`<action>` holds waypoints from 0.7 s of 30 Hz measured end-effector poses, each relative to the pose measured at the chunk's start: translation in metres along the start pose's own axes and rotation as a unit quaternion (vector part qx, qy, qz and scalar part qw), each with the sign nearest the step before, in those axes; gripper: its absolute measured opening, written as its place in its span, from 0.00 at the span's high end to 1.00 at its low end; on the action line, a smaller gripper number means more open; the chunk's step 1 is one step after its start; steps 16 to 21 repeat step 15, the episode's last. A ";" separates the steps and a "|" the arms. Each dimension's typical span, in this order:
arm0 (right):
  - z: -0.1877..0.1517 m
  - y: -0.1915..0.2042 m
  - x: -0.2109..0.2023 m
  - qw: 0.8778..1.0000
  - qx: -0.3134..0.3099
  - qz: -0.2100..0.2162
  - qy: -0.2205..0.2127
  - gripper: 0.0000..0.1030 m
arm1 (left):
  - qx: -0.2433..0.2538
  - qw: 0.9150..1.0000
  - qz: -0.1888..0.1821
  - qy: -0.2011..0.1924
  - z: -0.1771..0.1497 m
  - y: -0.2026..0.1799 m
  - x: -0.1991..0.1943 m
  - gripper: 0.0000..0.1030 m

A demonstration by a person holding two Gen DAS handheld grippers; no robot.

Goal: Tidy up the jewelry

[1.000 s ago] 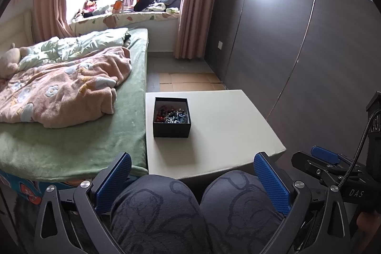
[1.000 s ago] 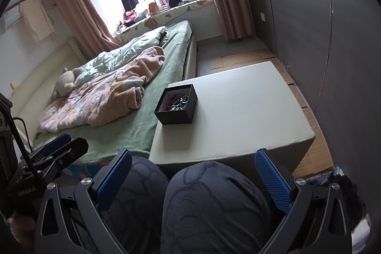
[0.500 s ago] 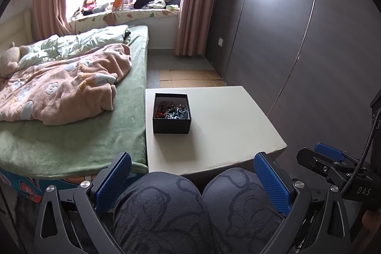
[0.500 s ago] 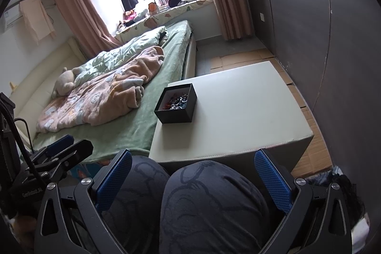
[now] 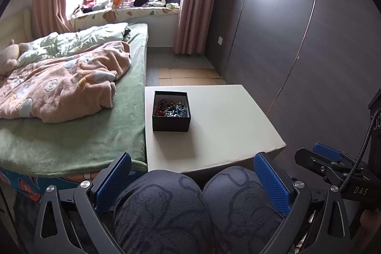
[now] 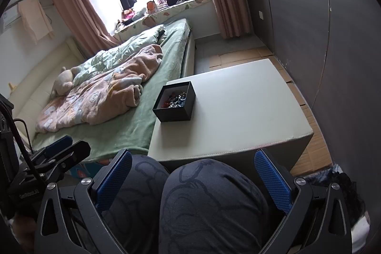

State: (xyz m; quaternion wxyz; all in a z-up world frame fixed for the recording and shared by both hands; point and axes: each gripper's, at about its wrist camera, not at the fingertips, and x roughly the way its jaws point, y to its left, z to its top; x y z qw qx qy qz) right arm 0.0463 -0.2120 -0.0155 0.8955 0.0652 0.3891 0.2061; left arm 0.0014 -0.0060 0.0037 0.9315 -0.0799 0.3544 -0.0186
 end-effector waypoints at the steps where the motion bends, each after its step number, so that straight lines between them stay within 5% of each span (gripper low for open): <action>1: 0.000 0.000 0.000 1.000 0.000 0.000 -0.001 0.00 | 0.000 1.000 0.000 -0.001 0.000 0.000 0.000 0.00; 21: 0.001 -0.006 -0.002 1.000 0.003 -0.012 0.003 0.00 | 0.010 1.000 0.002 -0.005 0.006 -0.002 0.005 0.00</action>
